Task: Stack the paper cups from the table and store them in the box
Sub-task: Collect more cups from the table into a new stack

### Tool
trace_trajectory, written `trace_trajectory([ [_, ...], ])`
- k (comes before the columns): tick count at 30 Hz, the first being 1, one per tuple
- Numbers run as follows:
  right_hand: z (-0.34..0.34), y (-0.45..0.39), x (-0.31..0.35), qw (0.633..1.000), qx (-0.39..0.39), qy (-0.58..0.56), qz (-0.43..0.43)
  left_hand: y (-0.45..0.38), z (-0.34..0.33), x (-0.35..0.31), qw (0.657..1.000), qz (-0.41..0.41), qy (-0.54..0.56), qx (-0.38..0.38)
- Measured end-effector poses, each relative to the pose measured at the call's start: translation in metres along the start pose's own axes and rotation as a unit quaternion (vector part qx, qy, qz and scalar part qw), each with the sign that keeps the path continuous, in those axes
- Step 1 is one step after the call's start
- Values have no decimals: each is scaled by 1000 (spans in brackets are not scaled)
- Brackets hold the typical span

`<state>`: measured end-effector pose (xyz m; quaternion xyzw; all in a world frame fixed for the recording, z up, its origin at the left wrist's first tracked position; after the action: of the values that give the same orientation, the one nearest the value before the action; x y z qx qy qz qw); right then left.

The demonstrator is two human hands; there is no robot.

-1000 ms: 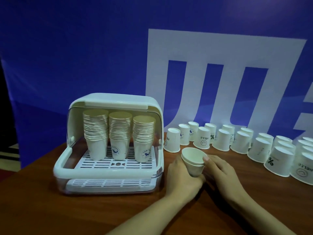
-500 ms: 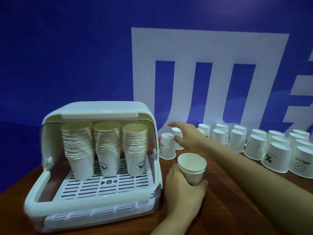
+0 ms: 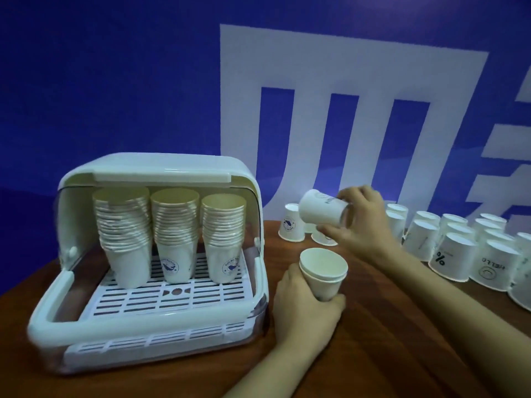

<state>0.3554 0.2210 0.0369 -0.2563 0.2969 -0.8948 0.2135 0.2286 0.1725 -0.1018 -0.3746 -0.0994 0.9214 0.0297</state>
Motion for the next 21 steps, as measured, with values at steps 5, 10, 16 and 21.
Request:
trace_trajectory([
  [5, 13, 77, -31, 921, 7, -322, -217, 33, 21, -5, 990, 18, 137, -31],
  [10, 8, 79, 2, 916, 40, -366, -161, 28, 17, 0, 987, -2, 156, -26],
  [16, -8, 87, 2, 937, 73, -309, -141, 29, 16, -1, 980, -8, 194, -36],
  [21, -13, 88, 1, 938, 90, -305, -137, 27, 16, 3, 980, -3, 196, -42],
])
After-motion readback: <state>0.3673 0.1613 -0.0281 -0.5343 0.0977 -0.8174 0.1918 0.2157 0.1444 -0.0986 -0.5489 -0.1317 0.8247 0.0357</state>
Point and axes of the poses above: each hand's wrist, its own y-axis away from the middle knuckle, its own z-axis out of the back of the hand, x = y × z, the point moved 8 cm from there along -y, towards the middle knuckle, and after that the axes turned 9 degrees about x, right-handed, at the moved point
